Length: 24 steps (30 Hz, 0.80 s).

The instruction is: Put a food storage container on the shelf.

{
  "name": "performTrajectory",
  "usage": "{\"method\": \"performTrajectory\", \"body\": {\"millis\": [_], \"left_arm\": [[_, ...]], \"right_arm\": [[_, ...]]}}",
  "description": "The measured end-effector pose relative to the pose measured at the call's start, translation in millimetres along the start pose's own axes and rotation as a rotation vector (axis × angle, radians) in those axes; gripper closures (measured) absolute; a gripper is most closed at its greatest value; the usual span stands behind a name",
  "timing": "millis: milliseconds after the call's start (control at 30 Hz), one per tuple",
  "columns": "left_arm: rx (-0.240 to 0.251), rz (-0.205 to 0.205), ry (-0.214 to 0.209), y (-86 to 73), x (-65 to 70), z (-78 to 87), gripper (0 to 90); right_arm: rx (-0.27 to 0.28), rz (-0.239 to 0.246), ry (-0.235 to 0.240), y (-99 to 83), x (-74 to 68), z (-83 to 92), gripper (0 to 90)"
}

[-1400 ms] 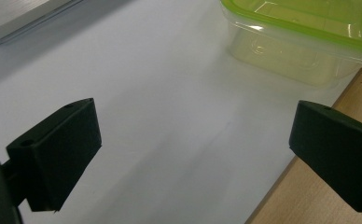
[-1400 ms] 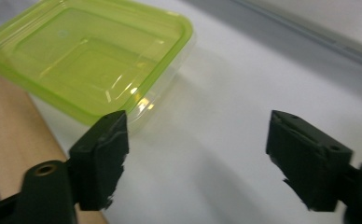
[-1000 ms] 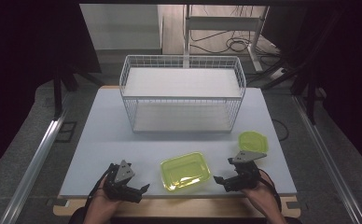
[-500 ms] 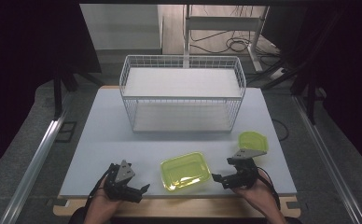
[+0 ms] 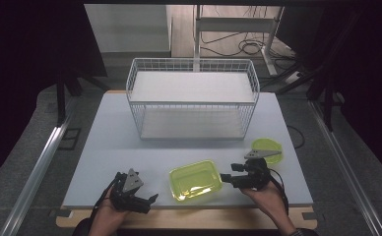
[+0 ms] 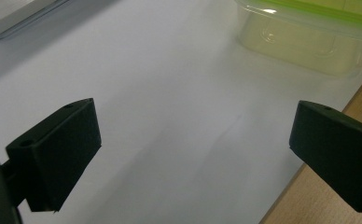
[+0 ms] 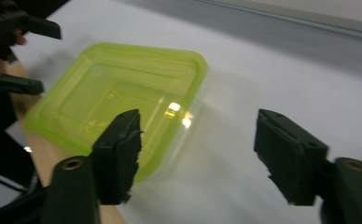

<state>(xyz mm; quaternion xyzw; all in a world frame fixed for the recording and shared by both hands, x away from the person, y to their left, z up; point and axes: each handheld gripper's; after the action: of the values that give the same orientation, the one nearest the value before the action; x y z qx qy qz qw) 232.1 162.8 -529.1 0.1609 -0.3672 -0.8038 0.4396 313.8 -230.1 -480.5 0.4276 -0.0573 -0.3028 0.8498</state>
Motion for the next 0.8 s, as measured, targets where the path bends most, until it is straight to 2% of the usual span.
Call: {"method": "performTrajectory", "body": {"millis": [100,400,800], "left_arm": [[0.000,-0.001,0.000,0.0,0.0,-0.3,2.0],[0.000,0.000,0.001,-0.1,0.7,-0.4,2.0],[-0.007,-0.014,0.003,0.0,2.4,-1.5,2.0]], "right_arm": [[-0.019,-0.042,0.049,4.0,3.3,-10.4,46.5],[-0.079,-0.100,0.103,12.0,10.9,-30.5,60.6],[-0.134,-0.216,0.185,11.8,17.9,-43.1,69.9]]}}
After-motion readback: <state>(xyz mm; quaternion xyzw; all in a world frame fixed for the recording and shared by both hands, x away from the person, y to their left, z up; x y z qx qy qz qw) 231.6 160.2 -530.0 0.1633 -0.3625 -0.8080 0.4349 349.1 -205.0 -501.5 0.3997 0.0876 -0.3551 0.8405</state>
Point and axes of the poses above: each handheld gripper's, and its own axes: z roughly backward along the jaws, y roughly out of its top, x roughly to its right, and after that the axes turned 10 degrees about z, right-handed
